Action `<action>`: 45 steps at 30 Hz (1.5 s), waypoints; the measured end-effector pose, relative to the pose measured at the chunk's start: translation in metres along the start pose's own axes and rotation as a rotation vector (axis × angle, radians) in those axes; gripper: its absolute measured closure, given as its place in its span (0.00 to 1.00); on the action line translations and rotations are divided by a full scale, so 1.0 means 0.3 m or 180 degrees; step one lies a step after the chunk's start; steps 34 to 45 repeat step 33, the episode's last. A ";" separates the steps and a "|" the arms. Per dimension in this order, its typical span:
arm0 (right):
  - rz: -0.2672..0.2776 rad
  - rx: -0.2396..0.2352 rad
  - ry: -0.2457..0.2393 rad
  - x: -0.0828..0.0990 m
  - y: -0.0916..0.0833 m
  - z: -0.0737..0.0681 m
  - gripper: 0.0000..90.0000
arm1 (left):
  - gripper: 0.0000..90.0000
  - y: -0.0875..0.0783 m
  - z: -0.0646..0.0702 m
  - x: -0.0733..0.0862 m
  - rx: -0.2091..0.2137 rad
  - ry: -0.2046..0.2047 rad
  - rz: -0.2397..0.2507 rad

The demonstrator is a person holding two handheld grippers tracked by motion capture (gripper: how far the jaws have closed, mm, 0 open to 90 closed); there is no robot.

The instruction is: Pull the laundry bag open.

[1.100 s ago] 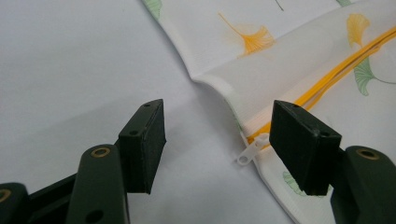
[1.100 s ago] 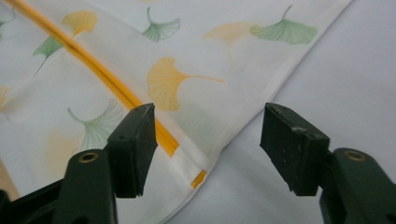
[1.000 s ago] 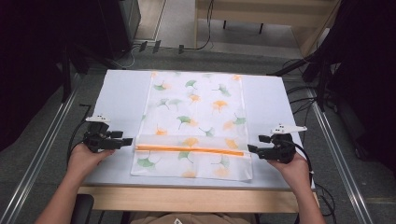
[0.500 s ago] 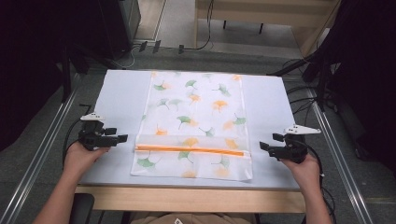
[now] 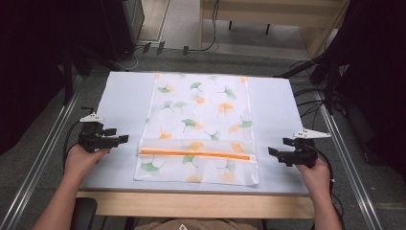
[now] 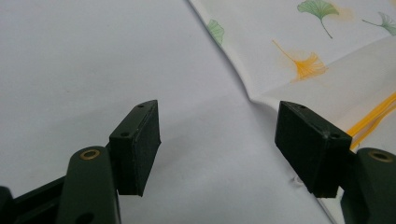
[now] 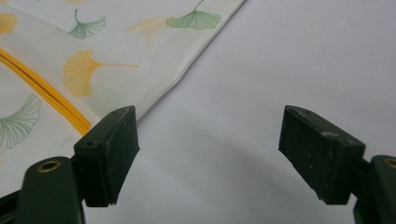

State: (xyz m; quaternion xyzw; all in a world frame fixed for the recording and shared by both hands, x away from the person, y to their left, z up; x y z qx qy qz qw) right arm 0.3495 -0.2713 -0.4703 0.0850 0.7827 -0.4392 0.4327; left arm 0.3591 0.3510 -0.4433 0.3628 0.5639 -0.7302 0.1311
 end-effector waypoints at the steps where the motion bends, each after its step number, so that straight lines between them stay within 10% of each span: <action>1: -0.0010 0.0007 0.0012 0.000 0.001 0.000 0.24 | 0.35 0.000 0.000 0.000 -0.0005 0.0006 0.0005; 45: -0.0109 0.0033 0.0069 0.008 0.008 0.009 0.25 | 0.34 0.007 -0.003 0.002 -0.0059 -0.0035 -0.0029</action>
Point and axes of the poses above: each handheld gripper's, and its own axes: y roughly forward along the jaws, x roughly out of its underside, z roughly to its right, the point moved 2 cm from there along y, roughly forward along the jaws, and after that the axes turned 7 degrees about -x, right-handed, at the moved point
